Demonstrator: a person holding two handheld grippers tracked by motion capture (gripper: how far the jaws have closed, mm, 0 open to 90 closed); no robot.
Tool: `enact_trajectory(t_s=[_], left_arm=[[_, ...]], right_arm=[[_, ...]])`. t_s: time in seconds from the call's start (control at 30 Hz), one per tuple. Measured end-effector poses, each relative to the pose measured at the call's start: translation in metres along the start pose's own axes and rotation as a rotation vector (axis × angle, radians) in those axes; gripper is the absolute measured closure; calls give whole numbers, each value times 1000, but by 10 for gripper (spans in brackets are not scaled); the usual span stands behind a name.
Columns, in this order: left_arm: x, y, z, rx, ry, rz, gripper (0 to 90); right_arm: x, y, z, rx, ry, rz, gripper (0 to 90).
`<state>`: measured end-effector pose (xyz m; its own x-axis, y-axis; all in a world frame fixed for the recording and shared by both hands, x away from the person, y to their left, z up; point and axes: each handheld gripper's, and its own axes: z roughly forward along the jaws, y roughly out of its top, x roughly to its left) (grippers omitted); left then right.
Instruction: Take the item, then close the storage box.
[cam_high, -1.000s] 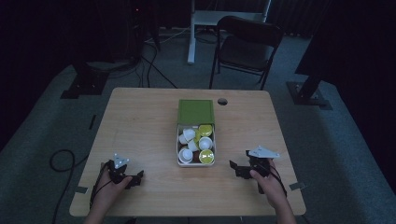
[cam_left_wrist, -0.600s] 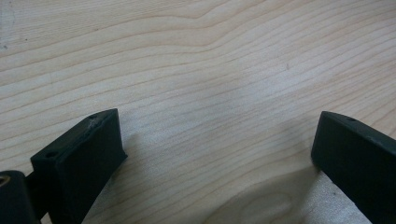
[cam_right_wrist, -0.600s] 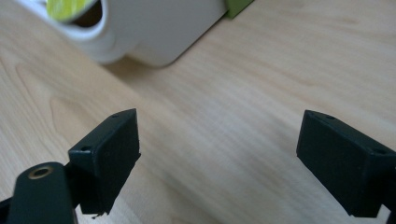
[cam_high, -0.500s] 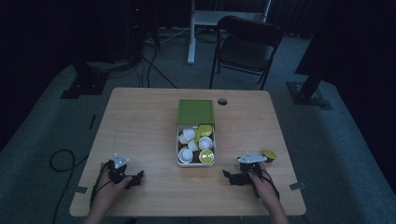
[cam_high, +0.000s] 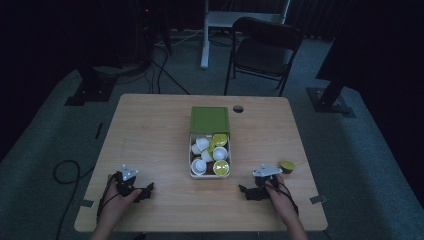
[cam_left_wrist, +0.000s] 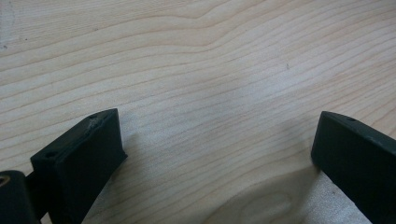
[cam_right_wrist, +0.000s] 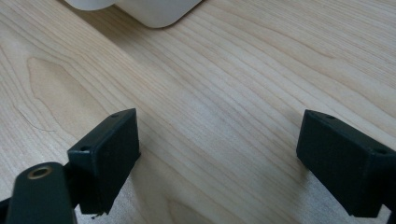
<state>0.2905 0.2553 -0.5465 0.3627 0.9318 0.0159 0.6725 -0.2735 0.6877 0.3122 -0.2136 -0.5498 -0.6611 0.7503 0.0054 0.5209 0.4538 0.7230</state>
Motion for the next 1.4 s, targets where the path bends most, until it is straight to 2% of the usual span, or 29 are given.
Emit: enact_trajectory(t_s=[0.27, 0.4, 0.53, 0.67, 0.77, 0.87, 0.93, 1.0, 1.3, 1.4], left_arm=[[-1, 0, 0, 0, -6, 3, 24], [-5, -1, -1, 1, -35, 38, 24], [-11, -1, -1, -1, -85, 89, 24], [-15, 1, -2, -3, -137, 79, 26], [-20, 4, -2, -25, -152, 124, 42], [-24, 10, -5, -59, -163, 142, 42], [-26, 14, -7, -75, -170, 142, 42], [-28, 18, -8, -82, -178, 164, 41], [-42, 32, -10, -140, -278, 169, 41], [-46, 36, -10, -156, -293, 177, 41]], right_arm=[[0, 0, 0, 0, 0, 1, 127], [0, 0, 0, 0, -2, 2, 127], [0, 0, 0, 0, -4, 4, 127], [1, -1, -1, -1, -6, 9, 127], [0, -1, -1, -3, 0, 16, 127], [-1, -1, -2, -18, -1, 62, 128], [-2, -1, -4, -37, -3, 65, 130], [-2, 1, -6, -47, 4, 56, 130], [0, 9, -16, -105, 28, 73, 127], [2, 13, -19, -128, 41, 71, 127]])
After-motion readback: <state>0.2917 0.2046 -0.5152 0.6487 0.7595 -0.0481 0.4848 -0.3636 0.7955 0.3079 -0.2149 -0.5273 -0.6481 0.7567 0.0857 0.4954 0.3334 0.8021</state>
